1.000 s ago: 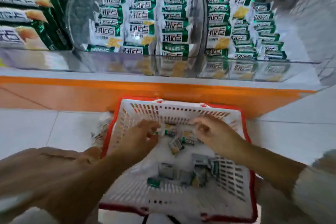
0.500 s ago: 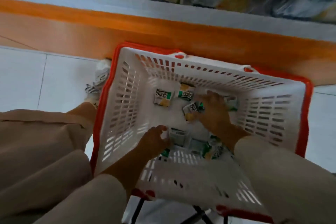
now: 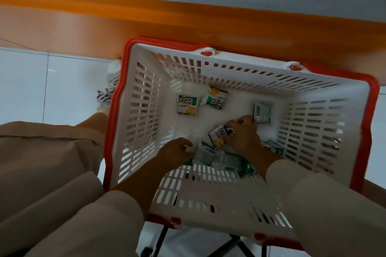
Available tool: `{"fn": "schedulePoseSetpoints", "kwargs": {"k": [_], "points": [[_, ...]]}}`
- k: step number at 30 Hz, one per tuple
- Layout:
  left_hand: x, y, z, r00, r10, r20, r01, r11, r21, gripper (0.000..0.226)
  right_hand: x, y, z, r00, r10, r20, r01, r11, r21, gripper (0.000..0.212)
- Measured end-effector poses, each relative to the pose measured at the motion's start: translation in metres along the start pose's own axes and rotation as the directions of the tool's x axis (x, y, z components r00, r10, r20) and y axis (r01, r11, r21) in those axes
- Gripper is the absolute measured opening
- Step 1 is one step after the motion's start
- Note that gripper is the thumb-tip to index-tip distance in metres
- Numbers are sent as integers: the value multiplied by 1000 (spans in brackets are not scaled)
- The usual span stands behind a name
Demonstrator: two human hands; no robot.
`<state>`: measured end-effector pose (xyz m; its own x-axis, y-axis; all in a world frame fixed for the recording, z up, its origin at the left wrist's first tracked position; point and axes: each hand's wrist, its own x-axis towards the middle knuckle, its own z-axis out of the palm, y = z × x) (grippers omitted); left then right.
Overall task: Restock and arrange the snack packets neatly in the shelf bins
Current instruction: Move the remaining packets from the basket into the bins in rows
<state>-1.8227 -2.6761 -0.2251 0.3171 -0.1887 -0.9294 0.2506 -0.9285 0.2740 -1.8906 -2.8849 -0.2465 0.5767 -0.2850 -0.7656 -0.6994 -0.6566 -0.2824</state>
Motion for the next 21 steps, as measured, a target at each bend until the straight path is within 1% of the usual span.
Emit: {"fn": "schedulePoseSetpoints", "kwargs": {"k": [1,2,3,4,5,6,7,8,9,10,11,12,14,15,16,17,18,21], "points": [[-4,6,-3,1000,-18,-16,17,998,-62,31,-3,-2,-1,1000,-5,12,5,1000,29,40],[-8,12,-7,999,-36,-29,32,991,-128,32,-5,-3,-3,1000,-16,18,14,997,81,39],[-12,20,-12,997,-62,-47,49,971,-236,37,-9,-6,-8,999,-26,18,23,989,148,37],[-20,31,-17,996,-73,-58,46,927,-373,43,-15,-10,-17,999,-36,12,33,975,218,33],[-26,40,-22,991,-97,-88,37,854,-520,44,-23,-18,-28,999,-50,2,47,959,280,29],[-37,50,-28,989,-136,-51,76,787,-612,40,-35,-27,-42,997,-70,-12,70,940,333,24],[-49,61,-33,996,-80,-40,40,798,-601,36,-46,-34,-55,996,-86,-26,89,919,384,22],[-60,66,-37,997,-79,-23,41,717,-696,37,-57,-41,-66,995,-93,-39,101,901,423,22],[-66,70,-39,1000,-30,-7,15,660,-751,44,-69,-47,-76,993,-103,-57,117,884,453,26],[-77,77,-41,999,48,6,-25,626,-779,47,-82,-53,-87,990,-117,-85,143,869,473,28],[-88,84,-44,991,137,5,-82,621,-779,47,-97,-61,-97,984,-133,-122,176,855,488,28],[-102,91,-47,977,215,-4,-143,633,-761,42,-112,-68,-108,976,-146,-159,207,842,498,27],[-128,107,-52,942,334,-27,-252,655,-713,39,-142,-79,-125,960,-168,-222,260,827,498,33],[-139,114,-54,927,373,-43,-299,663,-686,38,-156,-82,-133,951,-177,-254,284,823,491,36],[-153,120,-57,912,403,-72,-345,662,-665,33,-171,-83,-142,941,-194,-278,313,810,496,33],[-167,124,-62,898,427,-107,-386,647,-657,26,-183,-82,-150,936,-203,-287,329,790,517,30],[-181,128,-67,882,449,-142,-423,622,-659,22,-193,-79,-158,934,-217,-283,343,766,544,32],[-222,139,-83,833,516,-198,-511,584,-631,24,-222,-71,-183,912,-240,-332,403,676,617,55]]}}
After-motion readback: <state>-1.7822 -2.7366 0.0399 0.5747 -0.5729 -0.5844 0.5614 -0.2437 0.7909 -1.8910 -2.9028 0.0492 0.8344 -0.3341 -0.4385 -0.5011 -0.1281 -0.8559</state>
